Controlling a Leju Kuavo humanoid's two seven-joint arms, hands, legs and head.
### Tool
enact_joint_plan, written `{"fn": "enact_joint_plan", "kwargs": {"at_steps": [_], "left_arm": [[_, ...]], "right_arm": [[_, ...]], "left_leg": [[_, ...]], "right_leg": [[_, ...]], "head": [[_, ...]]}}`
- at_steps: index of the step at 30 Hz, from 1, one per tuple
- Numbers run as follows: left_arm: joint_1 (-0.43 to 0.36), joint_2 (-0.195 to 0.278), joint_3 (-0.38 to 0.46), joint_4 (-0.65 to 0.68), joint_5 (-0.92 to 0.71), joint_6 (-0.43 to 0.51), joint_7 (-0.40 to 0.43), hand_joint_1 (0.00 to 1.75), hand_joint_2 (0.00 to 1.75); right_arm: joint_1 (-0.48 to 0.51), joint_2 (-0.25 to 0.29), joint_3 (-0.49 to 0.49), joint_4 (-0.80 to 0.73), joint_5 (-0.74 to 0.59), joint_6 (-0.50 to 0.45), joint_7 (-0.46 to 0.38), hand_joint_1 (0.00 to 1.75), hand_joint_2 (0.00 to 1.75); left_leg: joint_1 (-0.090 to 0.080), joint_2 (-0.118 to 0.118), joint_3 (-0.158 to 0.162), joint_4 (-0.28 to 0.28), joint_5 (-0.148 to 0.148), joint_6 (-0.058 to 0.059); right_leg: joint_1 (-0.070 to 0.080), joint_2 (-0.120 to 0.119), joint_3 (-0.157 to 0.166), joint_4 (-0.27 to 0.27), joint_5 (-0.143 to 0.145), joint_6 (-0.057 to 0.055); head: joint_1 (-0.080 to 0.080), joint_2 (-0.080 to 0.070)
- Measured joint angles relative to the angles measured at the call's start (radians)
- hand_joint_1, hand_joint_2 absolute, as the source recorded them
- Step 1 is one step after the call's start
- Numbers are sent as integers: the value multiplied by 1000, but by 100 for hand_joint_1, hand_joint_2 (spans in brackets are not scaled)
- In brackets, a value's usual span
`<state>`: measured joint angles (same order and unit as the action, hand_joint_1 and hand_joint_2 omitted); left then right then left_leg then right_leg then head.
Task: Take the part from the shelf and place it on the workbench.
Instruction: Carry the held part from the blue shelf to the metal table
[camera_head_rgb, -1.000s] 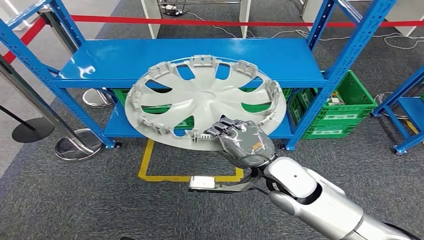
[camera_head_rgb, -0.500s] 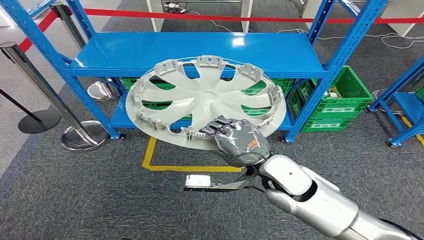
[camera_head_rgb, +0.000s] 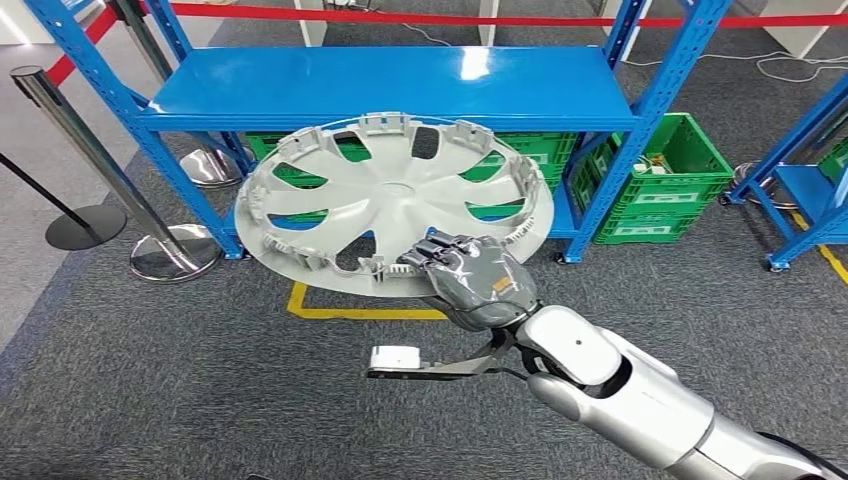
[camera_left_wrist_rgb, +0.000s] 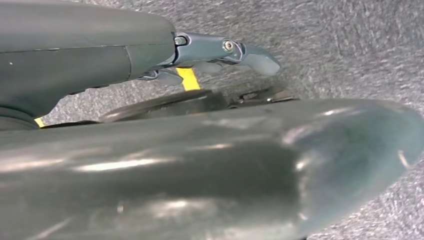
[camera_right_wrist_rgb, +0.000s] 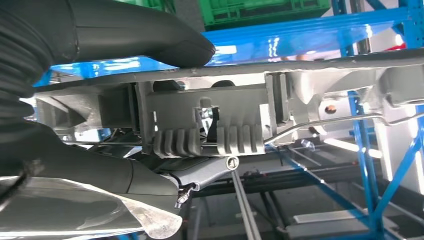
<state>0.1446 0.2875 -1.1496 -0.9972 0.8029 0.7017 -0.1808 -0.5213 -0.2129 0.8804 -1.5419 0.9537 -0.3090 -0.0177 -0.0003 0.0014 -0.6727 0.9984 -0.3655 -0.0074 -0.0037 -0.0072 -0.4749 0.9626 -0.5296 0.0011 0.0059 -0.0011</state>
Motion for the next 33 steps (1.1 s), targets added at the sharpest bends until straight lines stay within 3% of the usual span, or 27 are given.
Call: {"fn": "enact_joint_plan", "kwargs": {"at_steps": [2, 4, 5, 6, 7, 8, 10, 11, 12, 14, 16, 19, 20, 21, 22, 24, 26, 27, 30, 31, 33], "left_arm": [[-4, 2, -10, 4, 8, 1, -1, 0, 0], [-9, 2, -17, 7, 12, 1, -2, 0, 0], [-12, 2, -19, 8, 13, 1, -2, 0, 0], [-14, 2, -22, 10, 14, 1, -2, 0, 0], [-17, 2, -25, 12, 15, 1, -4, 0, 0], [-19, 2, -29, 14, 17, 1, -5, 0, 0], [-25, 3, -37, 16, 22, 1, -9, 0, 0], [-28, 3, -40, 17, 24, 1, -10, 0, 0], [-30, 3, -44, 18, 26, 1, -11, 0, 0], [-32, 3, -53, 21, 32, 1, -12, 0, 0], [-34, 3, -62, 23, 39, 1, -16, 0, 0], [-40, 3, -67, 28, 44, 1, -19, 0, 0], [-41, 3, -69, 30, 45, 1, -21, 0, 0], [-43, 3, -71, 32, 46, 1, -22, 0, 0], [-44, 2, -75, 35, 47, 1, -24, 0, 0], [-47, 1, -82, 38, 49, 1, -27, 0, 0], [-50, 0, -87, 40, 51, 1, -29, 0, 0], [-52, -1, -90, 41, 53, 1, -29, 0, 0], [-55, 1, -99, 43, 61, 1, -29, 0, 0], [-56, 2, -103, 45, 65, 1, -31, 0, 0], [-57, 4, -111, 48, 73, 1, -36, 0, 0]], "right_arm": [[-2, 3, 0, 2, -2, 1, 2, 175, 175], [-1, 5, 0, 4, -3, 1, 4, 175, 175], [-1, 5, 0, 5, -3, 1, 4, 175, 175], [-1, 6, 1, 7, -4, 1, 4, 175, 175], [-1, 6, 1, 9, -4, 1, 4, 175, 175], [0, 6, 1, 11, -5, 1, 3, 175, 175], [-1, 7, 1, 13, -5, 0, 2, 175, 175], [-1, 7, 1, 13, -5, 0, 2, 175, 175], [-2, 8, 1, 13, -5, 0, 2, 175, 175], [-2, 9, 1, 14, -5, 0, 0, 175, 175], [-3, 9, 2, 15, -5, -1, -2, 175, 175], [-3, 9, 2, 19, -5, -1, -3, 175, 175], [-3, 9, 2, 20, -6, -1, -4, 175, 175], [-3, 9, 2, 22, -7, -1, -4, 175, 175], [-3, 9, 3, 25, -8, -2, -5, 175, 175], [-4, 10, 3, 27, -9, -2, -6, 175, 175], [-12, 12, 4, 27, -9, -2, -5, 175, 175], [-16, 13, 5, 27, -9, -2, -5, 175, 175], [-24, 15, 7, 27, -8, -2, -3, 175, 175], [-25, 15, 8, 27, -8, -2, -2, 175, 175], [-27, 16, 10, 29, -9, -3, -3, 175, 175]], "left_leg": [[4, -1, -25, 79, -85, -12], [8, -1, -55, 218, -175, -22], [9, -1, -59, 270, -190, -25], [11, -1, -49, 291, -183, -27], [12, -1, -21, 273, -160, -28], [13, -1, 23, 219, -134, -28], [13, -4, 118, 81, -125, -23], [11, -6, 146, 35, -131, -18], [9, -8, 155, 12, -140, -12], [7, -8, 147, 7, -130, 4], [8, -4, 132, 3, -112, 23], [5, 0, 94, 2, -81, 39], [3, 0, 80, 3, -70, 40], [0, 0, 67, 3, -60, 40], [-2, 0, 54, 4, -50, 40], [-7, -1, 33, 4, -31, 40], [-11, -1, 17, 5, -13, 34], [-10, -1, 12, 4, -3, 30], [-7, -2, 3, -3, 19, 12], [-7, -4, -4, 6, 2, 6], [-2, -6, -25, 82, -86, -7]], "right_leg": [[-4, -4, -18, -1, 22, -13], [-3, -6, -46, 2, 44, -17], [-3, -6, -62, 6, 53, -16], [-3, -7, -78, 11, 62, -15], [-4, -7, -94, 17, 69, -12], [-4, -6, -108, 24, 75, -9], [-3, -5, -132, 38, 85, 1], [-2, -5, -139, 42, 91, 7], [-2, -6, -144, 43, 98, 14], [-4, -5, -151, 43, 109, 28], [-6, 0, -170, 70, 76, 38], [-7, 5, -226, 245, -59, 44], [-6, 5, -236, 303, -86, 44], [-6, 5, -234, 336, -92, 43], [-6, 5, -214, 332, -77, 40], [-3, 5, -124, 224, -24, 27], [3, 4, -26, 80, -11, 14], [7, 4, -1, 36, -15, 11], [9, 2, -6, 6, -1, 2], [7, 0, -13, 3, 11, -5], [1, -4, -32, 0, 38, -17]], "head": [[-3, 0], [-4, 0], [-4, 0], [-4, 0], [-4, 0], [-5, 0], [-4, 0], [-4, 0], [-4, 0], [-3, 0], [-1, 0], [4, 0], [4, 0], [4, 0], [5, 0], [5, 0], [4, 0], [4, 0], [5, 0], [4, 0], [1, 0]]}}
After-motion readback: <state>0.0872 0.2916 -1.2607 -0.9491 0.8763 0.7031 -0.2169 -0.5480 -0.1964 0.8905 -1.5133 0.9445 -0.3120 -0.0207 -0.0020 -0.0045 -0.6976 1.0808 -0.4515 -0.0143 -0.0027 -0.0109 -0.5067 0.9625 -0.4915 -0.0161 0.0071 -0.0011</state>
